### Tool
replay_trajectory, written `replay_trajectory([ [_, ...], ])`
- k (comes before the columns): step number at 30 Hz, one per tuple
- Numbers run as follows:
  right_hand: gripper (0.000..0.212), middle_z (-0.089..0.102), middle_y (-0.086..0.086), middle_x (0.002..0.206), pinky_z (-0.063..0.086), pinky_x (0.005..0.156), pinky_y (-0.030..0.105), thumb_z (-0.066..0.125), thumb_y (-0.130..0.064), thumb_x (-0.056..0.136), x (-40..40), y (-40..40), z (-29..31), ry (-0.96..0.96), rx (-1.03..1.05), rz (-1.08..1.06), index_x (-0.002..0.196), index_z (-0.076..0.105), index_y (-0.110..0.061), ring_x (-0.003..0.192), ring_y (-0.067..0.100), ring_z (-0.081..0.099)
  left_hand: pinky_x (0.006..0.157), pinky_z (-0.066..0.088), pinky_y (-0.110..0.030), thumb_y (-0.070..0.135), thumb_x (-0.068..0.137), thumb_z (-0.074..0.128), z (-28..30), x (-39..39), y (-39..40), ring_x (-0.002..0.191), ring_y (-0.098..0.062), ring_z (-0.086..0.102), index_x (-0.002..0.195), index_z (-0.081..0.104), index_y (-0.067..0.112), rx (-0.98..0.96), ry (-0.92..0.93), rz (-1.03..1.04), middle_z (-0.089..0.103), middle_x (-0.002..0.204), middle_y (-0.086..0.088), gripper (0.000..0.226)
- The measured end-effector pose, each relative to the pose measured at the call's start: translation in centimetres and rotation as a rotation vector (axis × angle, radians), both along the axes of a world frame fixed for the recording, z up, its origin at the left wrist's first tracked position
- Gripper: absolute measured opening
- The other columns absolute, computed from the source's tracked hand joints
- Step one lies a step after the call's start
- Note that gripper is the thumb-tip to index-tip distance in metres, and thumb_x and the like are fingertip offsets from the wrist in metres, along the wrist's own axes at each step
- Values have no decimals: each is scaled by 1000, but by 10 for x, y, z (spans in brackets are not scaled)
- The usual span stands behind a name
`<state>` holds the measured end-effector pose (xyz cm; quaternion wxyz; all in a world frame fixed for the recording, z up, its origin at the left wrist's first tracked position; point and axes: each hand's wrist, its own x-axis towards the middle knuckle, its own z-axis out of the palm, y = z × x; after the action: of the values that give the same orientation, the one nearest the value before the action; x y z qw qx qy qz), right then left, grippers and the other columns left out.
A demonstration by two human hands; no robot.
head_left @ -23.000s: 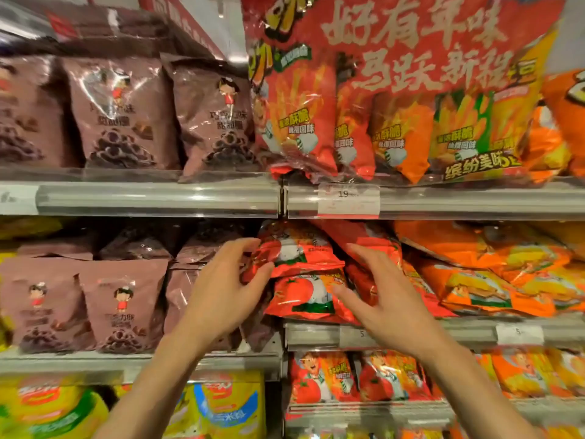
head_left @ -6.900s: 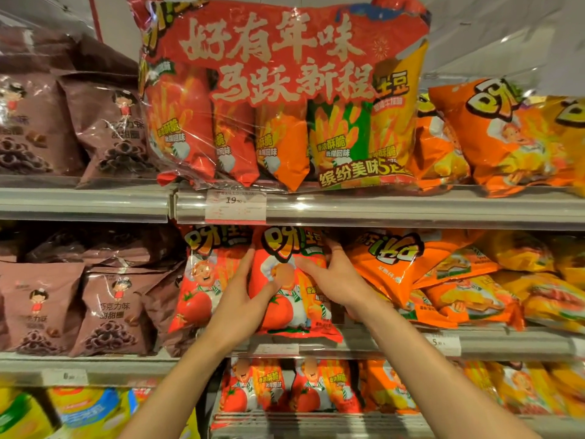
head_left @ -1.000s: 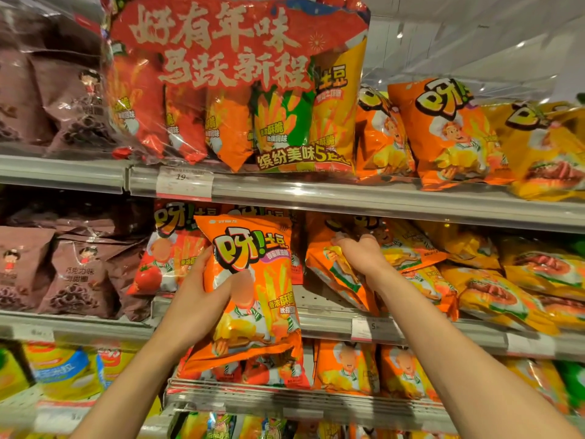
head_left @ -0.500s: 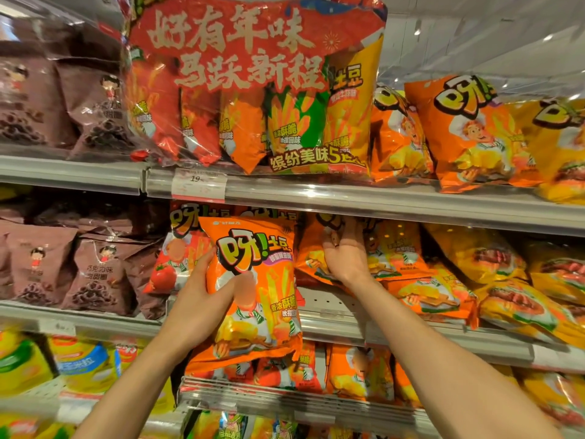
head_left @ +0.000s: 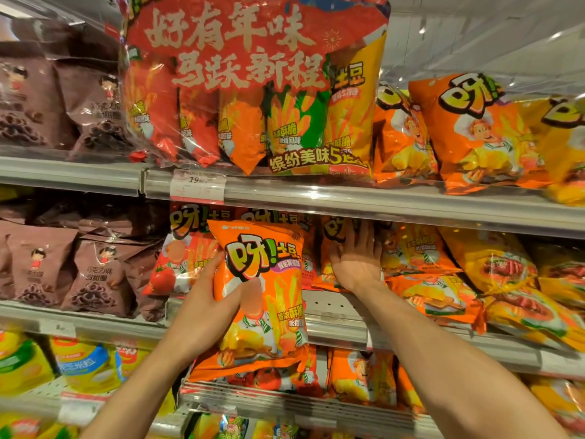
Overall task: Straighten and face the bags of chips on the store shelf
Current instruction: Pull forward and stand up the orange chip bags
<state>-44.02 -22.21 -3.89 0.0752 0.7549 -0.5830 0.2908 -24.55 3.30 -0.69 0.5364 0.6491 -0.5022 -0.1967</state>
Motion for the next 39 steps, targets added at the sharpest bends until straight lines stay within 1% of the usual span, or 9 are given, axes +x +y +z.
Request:
replay_trajectory([
  [2, 90, 5, 15, 165, 4, 121, 53, 17, -70, 85, -3, 0, 4, 18, 23, 36, 158, 13, -19, 152, 33, 4, 100, 29, -24, 47, 88, 67, 1, -2, 0, 122, 5, 28, 157, 22, 36, -5, -3, 0, 31, 134, 25, 83],
  [6, 82, 12, 14, 164, 9, 121, 55, 28, -70, 91, -14, 18, 1, 197, -127, 108, 157, 19, -23, 151, 34, 8, 96, 30, -23, 46, 87, 67, 2, -7, 2, 119, 5, 31, 156, 24, 35, -17, 26, -16, 32, 131, 26, 82],
  [13, 68, -11, 3, 167, -10, 121, 50, 22, -62, 99, -16, 8, -16, 184, 83, 156, 158, 2, -36, 152, 26, -18, 98, 28, -26, 50, 85, 65, -2, -15, 2, 120, 4, 28, 156, 25, 34, -32, 7, -20, 30, 129, 26, 82],
  [16, 63, -1, 2, 167, -4, 123, 49, 26, -56, 101, -17, 10, -1, 34, 139, 225, 158, 13, -32, 153, 25, -8, 96, 31, -23, 52, 82, 65, -4, -13, 0, 120, 5, 34, 153, 29, 37, -44, 7, -41, 35, 127, 35, 81],
  [21, 50, 50, 7, 144, 40, 109, 41, 39, -48, 102, -37, 59, 27, -402, 250, 352, 143, 44, -20, 134, 27, 47, 100, 38, -26, 71, 77, 65, -16, -17, -15, 128, -1, 48, 151, 34, 42, -46, 4, -123, 50, 141, 25, 86],
  [25, 58, 47, -6, 148, 36, 100, 23, 41, -54, 100, -64, 129, 30, -629, 401, 401, 151, 35, -27, 127, 7, 48, 110, 43, -41, 84, 69, 62, -25, -40, -45, 130, -2, 52, 148, 36, 47, -42, -8, -179, 55, 141, 25, 91],
  [30, 77, 45, -13, 145, 43, 71, 6, 55, -56, 93, -69, 139, 9, -802, 466, 385, 155, 15, -36, 119, 2, 52, 112, 41, -38, 77, 75, 60, -17, -76, -92, 133, -5, 48, 150, 34, 39, -104, -44, -190, 51, 146, 19, 88],
  [34, 81, 50, 2, 144, 50, 75, 12, 64, -39, 94, -63, 109, 8, -880, 354, 320, 156, 15, -25, 121, 14, 58, 117, 36, -44, 73, 82, 58, -8, -88, -121, 142, -16, 40, 157, 23, 25, -110, -33, -138, 40, 156, 4, 95],
  [39, 72, 33, 4, 157, 30, 111, 29, 57, -35, 99, -61, 97, 17, -831, 278, 260, 155, 15, -18, 144, 19, 33, 116, 27, -30, 69, 88, 55, -19, -97, -119, 138, -3, 30, 158, 15, 32, -107, -101, -204, 30, 153, 11, 89],
])
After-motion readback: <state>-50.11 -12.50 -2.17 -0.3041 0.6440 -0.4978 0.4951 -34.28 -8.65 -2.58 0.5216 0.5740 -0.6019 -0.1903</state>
